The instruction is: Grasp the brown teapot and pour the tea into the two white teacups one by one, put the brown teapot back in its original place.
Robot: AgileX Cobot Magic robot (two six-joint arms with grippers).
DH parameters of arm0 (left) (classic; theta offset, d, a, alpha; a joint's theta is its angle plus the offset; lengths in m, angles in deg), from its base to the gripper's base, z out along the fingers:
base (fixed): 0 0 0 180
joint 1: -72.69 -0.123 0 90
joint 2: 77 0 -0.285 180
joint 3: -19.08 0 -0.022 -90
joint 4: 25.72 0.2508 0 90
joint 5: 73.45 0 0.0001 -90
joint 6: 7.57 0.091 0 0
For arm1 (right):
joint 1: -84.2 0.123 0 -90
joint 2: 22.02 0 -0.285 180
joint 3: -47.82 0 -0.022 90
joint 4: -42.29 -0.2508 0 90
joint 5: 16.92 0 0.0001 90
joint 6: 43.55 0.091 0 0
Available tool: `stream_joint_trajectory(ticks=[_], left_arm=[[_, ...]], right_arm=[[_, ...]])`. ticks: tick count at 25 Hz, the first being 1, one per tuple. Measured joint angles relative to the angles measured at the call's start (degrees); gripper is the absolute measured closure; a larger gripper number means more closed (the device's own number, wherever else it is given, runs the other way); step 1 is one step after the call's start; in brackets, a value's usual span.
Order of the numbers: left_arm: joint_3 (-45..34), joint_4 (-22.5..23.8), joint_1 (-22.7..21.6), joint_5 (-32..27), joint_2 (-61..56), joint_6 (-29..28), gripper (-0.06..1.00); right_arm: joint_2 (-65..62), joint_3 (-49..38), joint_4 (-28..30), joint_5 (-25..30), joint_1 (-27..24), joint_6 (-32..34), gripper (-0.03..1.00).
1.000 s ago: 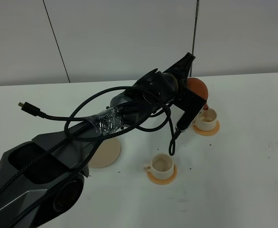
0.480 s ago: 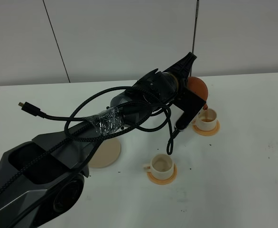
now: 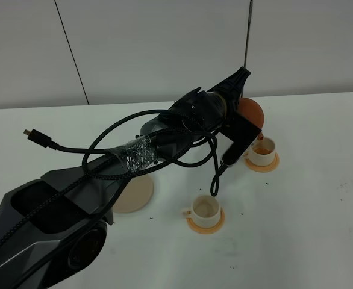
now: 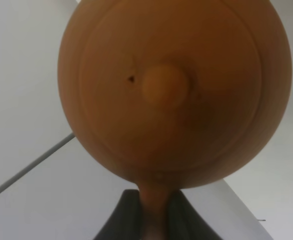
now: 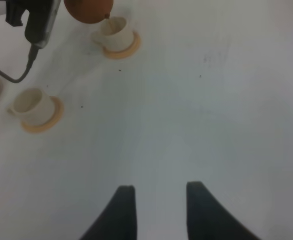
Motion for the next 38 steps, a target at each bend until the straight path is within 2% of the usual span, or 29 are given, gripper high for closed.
stream_joint_trajectory(ticks=[29, 38], left_arm=[[0.0, 1.5, 0.4, 1.7, 0.9, 0.6, 0.77], [0.0, 4.1, 0.4, 3.2, 0.9, 0.6, 0.77]], right_arm=[[0.0, 0.0, 0.0, 0.0, 0.0, 0.0, 0.73], [0.0, 0.0, 0.0, 0.0, 0.0, 0.0, 0.73]])
